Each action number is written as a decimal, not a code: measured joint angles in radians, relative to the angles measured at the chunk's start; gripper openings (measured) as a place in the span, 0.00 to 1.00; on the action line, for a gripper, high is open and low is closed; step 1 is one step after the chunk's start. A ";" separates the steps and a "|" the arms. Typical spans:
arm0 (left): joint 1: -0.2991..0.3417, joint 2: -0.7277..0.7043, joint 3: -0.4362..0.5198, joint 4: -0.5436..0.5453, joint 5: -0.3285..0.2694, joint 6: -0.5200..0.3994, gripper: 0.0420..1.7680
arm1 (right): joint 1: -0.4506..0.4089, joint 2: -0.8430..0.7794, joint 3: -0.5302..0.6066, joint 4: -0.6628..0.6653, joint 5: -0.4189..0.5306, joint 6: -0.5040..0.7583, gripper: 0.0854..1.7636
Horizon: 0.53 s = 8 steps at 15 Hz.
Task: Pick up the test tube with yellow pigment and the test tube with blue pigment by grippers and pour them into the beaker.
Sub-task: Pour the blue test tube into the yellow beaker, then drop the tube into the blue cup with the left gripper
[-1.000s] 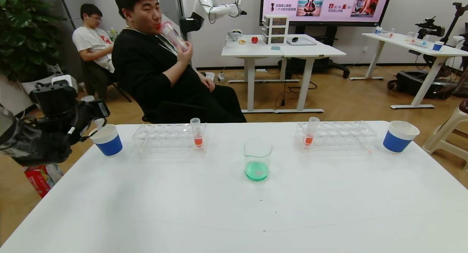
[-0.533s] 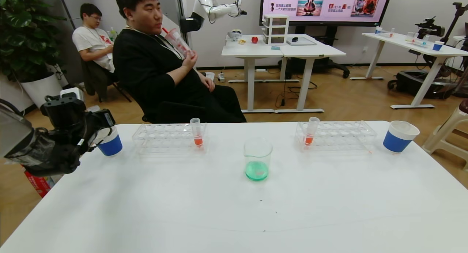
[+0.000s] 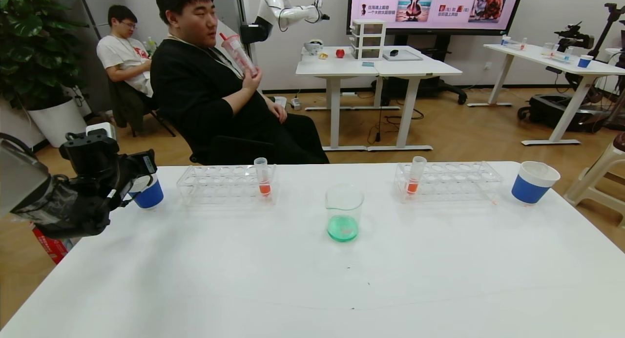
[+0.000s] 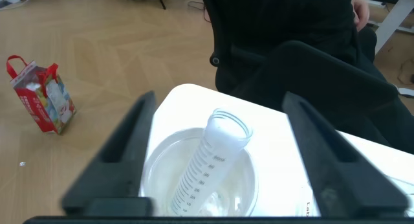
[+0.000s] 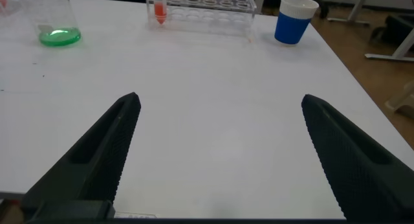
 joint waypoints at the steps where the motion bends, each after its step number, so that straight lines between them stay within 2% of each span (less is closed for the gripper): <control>1: 0.002 0.000 0.000 0.000 0.000 0.000 0.94 | 0.000 0.000 0.000 0.000 0.000 0.000 0.98; 2: 0.002 0.000 0.000 0.000 0.000 0.000 0.99 | 0.000 0.000 0.000 0.000 0.000 0.000 0.98; 6: -0.003 -0.011 -0.014 0.001 0.000 0.003 0.99 | 0.000 0.000 0.000 0.000 0.000 0.000 0.98; 8: -0.035 -0.031 -0.045 0.006 0.002 0.001 0.99 | 0.000 0.000 0.000 0.000 0.000 0.000 0.98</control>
